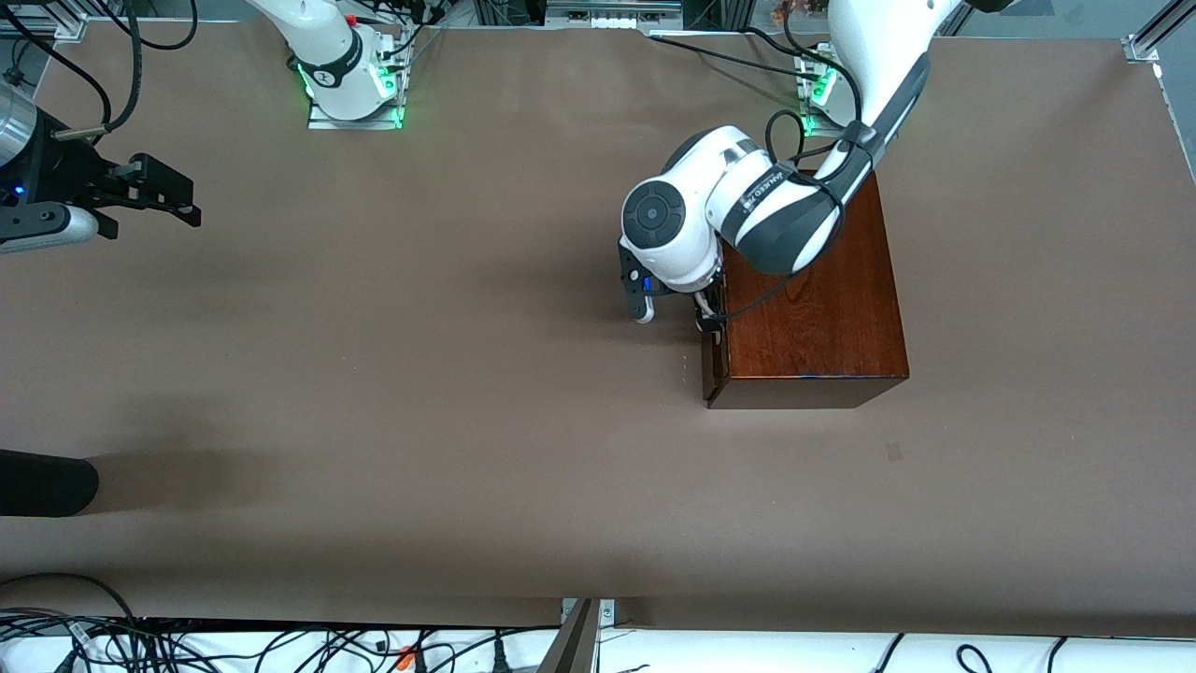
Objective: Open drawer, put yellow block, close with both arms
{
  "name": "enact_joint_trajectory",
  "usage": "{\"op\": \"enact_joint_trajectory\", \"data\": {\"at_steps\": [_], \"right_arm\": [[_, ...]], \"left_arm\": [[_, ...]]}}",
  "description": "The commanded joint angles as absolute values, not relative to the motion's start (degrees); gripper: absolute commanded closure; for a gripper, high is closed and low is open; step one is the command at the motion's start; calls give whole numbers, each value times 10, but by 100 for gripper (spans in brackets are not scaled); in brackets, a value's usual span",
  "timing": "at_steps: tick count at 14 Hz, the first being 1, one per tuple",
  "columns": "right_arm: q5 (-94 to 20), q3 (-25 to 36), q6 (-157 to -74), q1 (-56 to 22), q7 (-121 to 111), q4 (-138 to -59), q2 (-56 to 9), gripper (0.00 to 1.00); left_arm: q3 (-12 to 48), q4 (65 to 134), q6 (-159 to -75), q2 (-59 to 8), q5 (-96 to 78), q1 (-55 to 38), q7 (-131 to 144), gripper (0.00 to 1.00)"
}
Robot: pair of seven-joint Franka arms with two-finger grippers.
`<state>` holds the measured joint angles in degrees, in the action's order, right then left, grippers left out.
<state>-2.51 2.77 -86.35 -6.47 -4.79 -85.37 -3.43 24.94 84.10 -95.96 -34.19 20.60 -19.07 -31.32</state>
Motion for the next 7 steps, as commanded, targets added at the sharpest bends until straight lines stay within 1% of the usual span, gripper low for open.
{"op": "enact_joint_trajectory", "data": {"at_steps": [1,5,7], "right_arm": [[-16,27,-860,-66,-39,-853,-29,0],[-15,28,-860,-66,-41,-853,-29,0],[-15,29,-860,-66,-43,-853,-29,0]], "left_arm": [[243,825,-972,-324,219,-230,-249,0],[247,762,-969,-318,206,-245,-137,0],[248,741,-966,-295,188,-238,-86,0]]}}
